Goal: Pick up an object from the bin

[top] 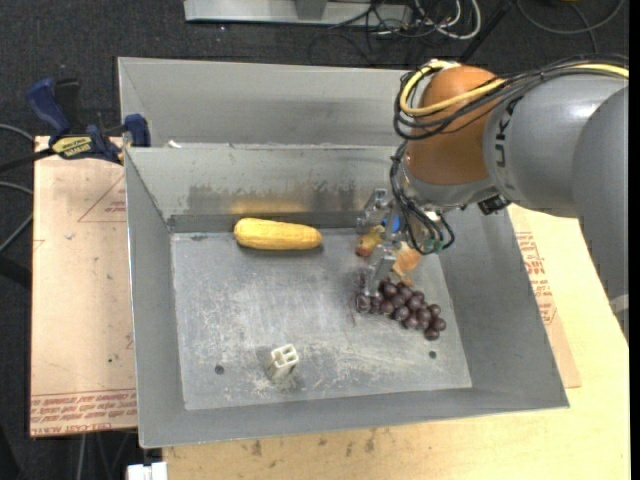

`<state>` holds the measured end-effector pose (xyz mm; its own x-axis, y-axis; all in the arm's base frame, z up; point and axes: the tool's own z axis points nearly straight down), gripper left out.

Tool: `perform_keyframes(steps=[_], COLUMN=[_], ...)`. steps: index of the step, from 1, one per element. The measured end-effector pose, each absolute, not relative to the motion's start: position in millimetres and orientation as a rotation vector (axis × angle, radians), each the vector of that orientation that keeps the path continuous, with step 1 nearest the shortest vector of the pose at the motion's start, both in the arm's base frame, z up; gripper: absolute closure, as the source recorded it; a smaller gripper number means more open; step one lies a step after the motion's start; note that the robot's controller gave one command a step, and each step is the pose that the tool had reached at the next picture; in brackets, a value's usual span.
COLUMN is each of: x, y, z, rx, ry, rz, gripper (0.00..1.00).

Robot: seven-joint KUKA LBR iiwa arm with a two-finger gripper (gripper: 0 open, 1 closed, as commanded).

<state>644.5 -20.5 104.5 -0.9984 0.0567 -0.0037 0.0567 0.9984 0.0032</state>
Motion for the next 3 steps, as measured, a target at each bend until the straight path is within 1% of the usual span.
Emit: perform_keyframes(steps=[1, 2, 3], x=[646.9, 645.9, 609.7], y=[-40, -30, -63], z=[89, 81, 75], rx=[0.155, 0.214, 0.345], ry=[3.136, 3.132, 3.112], rz=[-0.002, 0.006, 0.009], gripper=[0.00, 0.00, 0.00])
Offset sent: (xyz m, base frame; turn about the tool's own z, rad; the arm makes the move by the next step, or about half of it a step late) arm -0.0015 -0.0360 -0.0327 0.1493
